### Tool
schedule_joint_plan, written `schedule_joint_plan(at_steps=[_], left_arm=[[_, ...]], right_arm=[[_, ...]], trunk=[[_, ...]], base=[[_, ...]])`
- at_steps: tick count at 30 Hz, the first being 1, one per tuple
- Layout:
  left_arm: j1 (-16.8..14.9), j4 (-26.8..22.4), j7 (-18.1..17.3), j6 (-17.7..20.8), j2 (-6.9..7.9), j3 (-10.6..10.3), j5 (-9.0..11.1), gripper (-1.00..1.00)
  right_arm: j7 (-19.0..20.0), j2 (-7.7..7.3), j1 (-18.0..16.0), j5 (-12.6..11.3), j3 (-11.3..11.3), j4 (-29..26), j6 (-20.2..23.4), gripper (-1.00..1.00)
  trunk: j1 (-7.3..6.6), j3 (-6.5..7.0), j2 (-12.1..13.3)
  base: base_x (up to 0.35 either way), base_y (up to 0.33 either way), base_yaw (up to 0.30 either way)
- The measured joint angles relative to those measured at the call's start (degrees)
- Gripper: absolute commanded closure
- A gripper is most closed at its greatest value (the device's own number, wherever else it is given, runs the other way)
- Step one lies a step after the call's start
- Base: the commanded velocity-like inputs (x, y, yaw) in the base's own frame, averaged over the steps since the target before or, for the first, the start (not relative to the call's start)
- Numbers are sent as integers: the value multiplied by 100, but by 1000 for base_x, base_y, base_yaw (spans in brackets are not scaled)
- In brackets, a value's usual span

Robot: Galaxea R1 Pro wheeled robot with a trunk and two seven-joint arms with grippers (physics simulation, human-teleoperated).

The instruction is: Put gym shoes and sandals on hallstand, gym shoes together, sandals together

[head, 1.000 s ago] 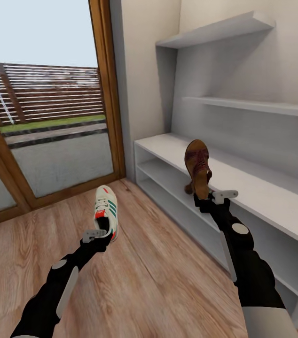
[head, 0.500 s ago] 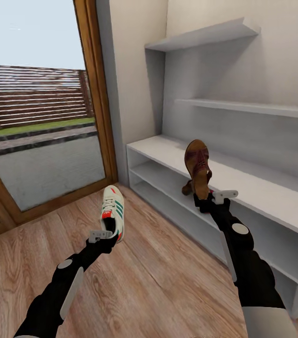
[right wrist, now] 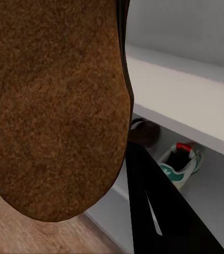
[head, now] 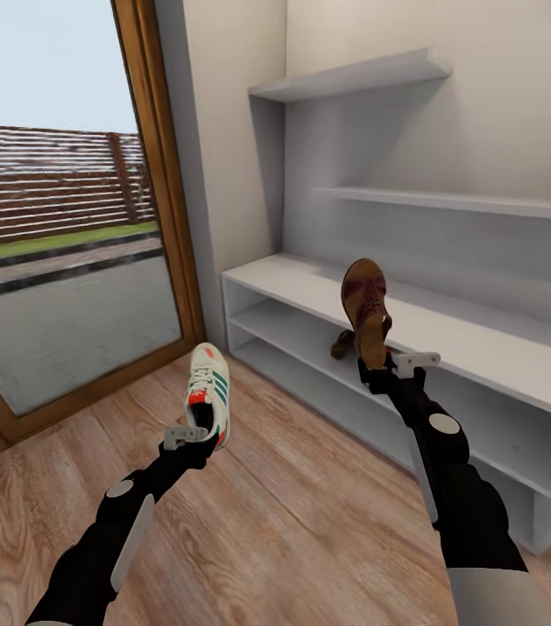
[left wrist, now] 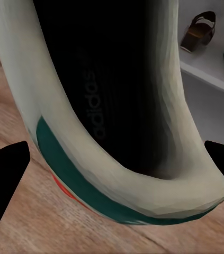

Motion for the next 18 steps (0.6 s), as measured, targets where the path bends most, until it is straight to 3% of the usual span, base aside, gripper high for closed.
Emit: schedule_joint_plan(at_steps=[8,18], left_arm=[[0,0,0,0,0,0,5,100],[0,0,0,-8,0,6,4,100]], right_arm=[[0,2,1,0,0,3,0,100],[0,1,1,0,0,2,0,100]], trunk=[[0,37,0],[-2,83,0]], base=[[15,323,-223],[149,343,-223]])
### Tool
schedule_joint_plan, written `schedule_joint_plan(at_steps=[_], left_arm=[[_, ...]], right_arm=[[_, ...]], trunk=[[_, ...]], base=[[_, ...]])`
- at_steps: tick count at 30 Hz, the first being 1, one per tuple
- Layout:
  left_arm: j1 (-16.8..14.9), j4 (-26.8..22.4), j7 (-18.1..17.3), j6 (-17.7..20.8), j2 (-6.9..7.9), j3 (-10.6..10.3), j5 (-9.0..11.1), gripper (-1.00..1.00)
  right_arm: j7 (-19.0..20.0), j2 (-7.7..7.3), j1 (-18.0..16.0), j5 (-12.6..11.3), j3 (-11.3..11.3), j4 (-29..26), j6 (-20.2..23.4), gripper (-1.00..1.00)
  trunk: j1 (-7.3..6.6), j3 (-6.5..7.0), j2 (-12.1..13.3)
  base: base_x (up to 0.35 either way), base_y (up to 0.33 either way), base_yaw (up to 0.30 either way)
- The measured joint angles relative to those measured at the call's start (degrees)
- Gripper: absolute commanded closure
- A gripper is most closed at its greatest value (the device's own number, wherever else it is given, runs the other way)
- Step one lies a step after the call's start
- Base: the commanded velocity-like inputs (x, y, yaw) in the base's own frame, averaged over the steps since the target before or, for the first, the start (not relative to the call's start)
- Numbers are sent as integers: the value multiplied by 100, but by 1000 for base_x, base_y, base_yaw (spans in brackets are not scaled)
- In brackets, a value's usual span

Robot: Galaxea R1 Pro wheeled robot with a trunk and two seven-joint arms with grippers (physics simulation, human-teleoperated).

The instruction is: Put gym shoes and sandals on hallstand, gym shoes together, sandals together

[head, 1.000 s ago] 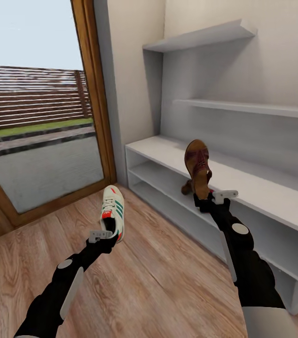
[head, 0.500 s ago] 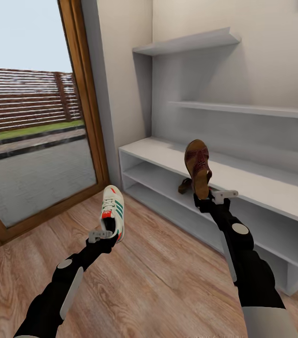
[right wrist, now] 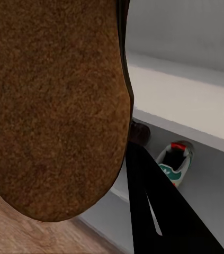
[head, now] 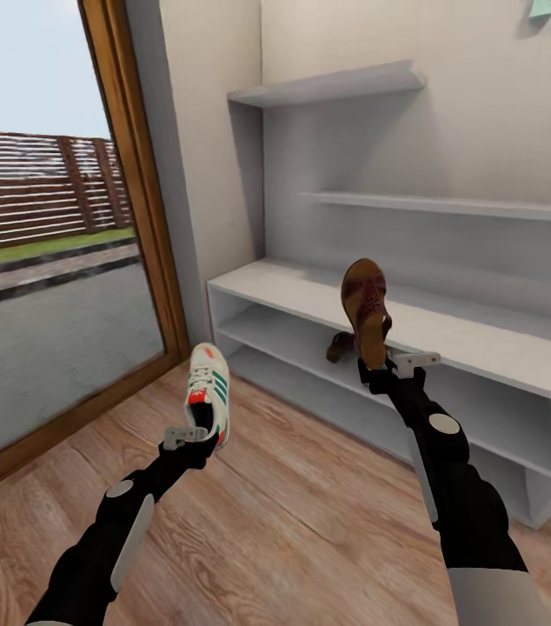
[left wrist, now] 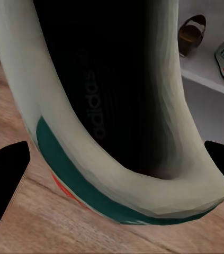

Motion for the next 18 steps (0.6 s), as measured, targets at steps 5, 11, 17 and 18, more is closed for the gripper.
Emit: schedule_joint_plan(at_steps=[5,11,17,18], left_arm=[[0,0,0,-4,0,-2,-1,100],[0,2,1,-20,0,0,-1,100],[0,3,1,-23,1,2,-2,100],[0,3,1,-23,1,2,-2,100]], right_arm=[[0,1,-1,0,0,3,0,100],[0,1,0,-1,0,1,3,100],[1,1,1,-1,0,2,3,100],[1,0,0,-1,0,3,3,100]], trunk=[[0,23,0],[1,50,0],[2,78,0],[2,82,0]], base=[[154,342,-223],[98,149,-223],[6,8,-222],[1,1,-222]])
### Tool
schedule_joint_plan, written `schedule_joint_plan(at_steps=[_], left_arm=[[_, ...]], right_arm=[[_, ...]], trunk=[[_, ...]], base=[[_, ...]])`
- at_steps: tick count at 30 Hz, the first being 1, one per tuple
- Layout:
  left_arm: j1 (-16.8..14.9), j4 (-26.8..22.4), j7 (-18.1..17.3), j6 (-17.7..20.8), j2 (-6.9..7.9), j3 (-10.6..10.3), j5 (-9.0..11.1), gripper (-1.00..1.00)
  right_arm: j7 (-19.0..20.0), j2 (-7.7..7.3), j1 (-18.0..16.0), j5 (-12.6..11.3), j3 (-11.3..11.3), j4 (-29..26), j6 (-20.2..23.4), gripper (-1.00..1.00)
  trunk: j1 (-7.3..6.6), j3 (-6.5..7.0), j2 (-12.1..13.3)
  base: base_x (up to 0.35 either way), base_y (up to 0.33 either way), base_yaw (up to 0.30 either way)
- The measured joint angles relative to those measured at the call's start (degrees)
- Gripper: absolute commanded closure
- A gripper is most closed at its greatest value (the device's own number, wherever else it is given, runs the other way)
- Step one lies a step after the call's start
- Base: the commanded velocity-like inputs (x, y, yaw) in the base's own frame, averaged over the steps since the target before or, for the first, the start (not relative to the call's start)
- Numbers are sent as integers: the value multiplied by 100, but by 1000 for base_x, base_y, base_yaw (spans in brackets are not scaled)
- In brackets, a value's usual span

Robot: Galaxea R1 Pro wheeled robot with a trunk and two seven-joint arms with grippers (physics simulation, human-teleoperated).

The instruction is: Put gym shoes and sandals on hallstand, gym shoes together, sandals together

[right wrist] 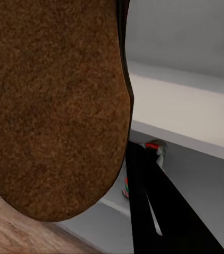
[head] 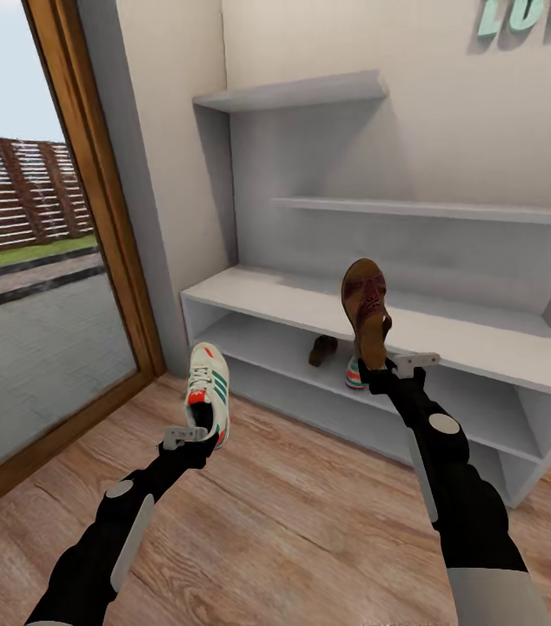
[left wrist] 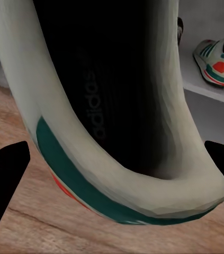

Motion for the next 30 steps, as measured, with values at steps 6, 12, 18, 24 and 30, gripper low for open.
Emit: schedule_joint_plan(at_steps=[6,12,18,24,30], left_arm=[[0,-4,0,0,0,0,-1,100],[0,-7,0,0,0,0,-1,100],[0,-6,0,0,0,0,-2,100],[0,-4,0,0,0,4,-2,100],[0,-7,0,-4,0,9,-2,100]], right_arm=[[0,1,-1,0,0,-2,0,100],[0,1,0,0,0,1,0,100],[0,1,-1,1,0,0,0,100],[0,-1,-1,1,0,1,0,100],[0,2,-1,0,0,-5,0,100]], trunk=[[0,27,0],[0,55,0],[0,82,0],[0,110,0],[0,137,0]], base=[[0,0,-222],[0,0,-223],[0,0,-223],[0,0,-222],[0,0,-222]])
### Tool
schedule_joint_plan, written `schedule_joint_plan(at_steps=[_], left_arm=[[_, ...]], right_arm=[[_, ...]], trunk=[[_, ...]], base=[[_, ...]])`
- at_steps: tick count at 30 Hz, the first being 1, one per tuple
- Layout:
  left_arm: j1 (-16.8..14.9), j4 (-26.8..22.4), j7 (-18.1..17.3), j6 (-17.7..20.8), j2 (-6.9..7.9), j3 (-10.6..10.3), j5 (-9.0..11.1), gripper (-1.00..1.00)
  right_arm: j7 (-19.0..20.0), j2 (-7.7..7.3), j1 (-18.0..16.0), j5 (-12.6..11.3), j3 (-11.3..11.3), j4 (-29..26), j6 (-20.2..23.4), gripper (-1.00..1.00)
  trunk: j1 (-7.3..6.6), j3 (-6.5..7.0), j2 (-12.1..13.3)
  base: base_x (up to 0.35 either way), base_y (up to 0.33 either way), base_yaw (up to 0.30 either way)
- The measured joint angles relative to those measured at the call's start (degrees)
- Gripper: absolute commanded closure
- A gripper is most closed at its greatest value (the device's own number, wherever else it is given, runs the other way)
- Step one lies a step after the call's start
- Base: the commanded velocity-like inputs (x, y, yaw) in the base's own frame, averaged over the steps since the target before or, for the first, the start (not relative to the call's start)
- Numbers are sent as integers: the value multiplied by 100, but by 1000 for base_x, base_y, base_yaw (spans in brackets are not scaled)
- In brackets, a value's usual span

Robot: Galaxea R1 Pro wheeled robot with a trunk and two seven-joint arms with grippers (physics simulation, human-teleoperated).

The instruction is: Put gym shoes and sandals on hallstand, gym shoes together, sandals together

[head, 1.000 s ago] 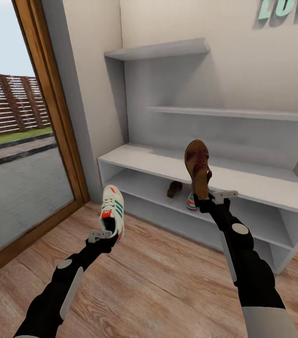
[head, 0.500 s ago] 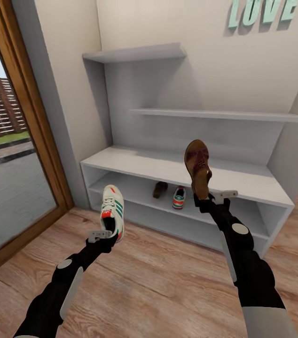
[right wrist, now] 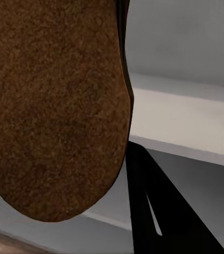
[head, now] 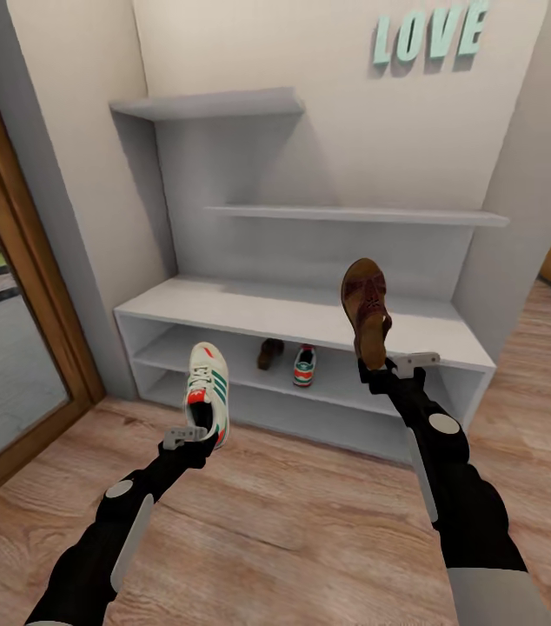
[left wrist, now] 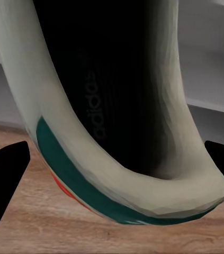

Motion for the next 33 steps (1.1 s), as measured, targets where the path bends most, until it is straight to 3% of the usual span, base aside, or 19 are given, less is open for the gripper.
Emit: schedule_joint_plan(at_steps=[33], left_arm=[[0,7,9,-5,0,9,0,100]], right_arm=[[0,1,0,0,0,1,0,100]], trunk=[[0,151,0]], base=[[0,-27,-222]])
